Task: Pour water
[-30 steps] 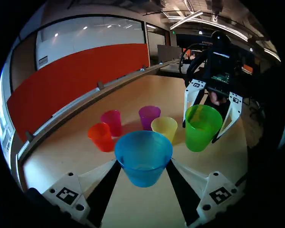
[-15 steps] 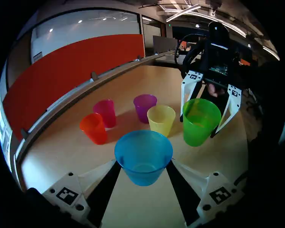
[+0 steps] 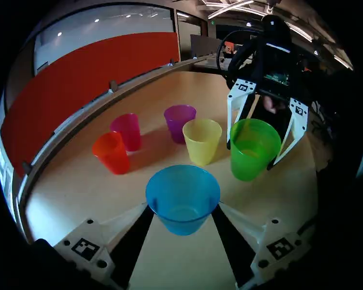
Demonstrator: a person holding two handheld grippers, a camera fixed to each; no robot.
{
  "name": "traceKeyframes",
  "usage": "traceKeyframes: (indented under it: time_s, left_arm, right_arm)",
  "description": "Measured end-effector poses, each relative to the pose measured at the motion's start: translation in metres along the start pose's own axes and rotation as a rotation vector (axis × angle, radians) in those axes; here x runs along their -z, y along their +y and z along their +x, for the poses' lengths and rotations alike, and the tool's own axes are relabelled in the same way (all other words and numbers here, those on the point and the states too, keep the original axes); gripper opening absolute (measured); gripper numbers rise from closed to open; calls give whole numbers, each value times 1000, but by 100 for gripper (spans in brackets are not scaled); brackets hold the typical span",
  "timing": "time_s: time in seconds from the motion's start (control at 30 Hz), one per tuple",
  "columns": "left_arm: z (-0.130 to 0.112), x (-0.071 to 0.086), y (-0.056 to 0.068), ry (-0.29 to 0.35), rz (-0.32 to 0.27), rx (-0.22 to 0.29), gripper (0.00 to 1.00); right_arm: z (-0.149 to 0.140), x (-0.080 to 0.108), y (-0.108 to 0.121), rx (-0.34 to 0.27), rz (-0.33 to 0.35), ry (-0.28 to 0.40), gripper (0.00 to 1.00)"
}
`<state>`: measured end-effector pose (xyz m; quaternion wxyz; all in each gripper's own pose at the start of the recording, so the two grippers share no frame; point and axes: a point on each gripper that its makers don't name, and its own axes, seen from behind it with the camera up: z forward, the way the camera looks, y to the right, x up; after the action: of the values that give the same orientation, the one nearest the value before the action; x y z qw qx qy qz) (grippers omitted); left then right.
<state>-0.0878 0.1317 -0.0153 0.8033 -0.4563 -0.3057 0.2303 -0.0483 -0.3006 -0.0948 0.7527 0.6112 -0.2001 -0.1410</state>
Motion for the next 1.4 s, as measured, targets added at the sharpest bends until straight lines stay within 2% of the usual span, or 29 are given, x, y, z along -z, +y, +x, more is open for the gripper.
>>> traceKeyframes:
  time_s: [0.3,0.9,1.4]
  left_arm:
    - [-9,-7,2,-28,-12,-12,83]
    - [-17,-17,8,-68,-37,-16,83]
    - [-24,-22,9,-89,-47,-14,83]
  right_arm:
    - [-12,-3,-2,4,16,-42,86]
    - [-32,-6,1,-10,7,-82,86]
    - [-40,-10,3,-20,3,-82,86]
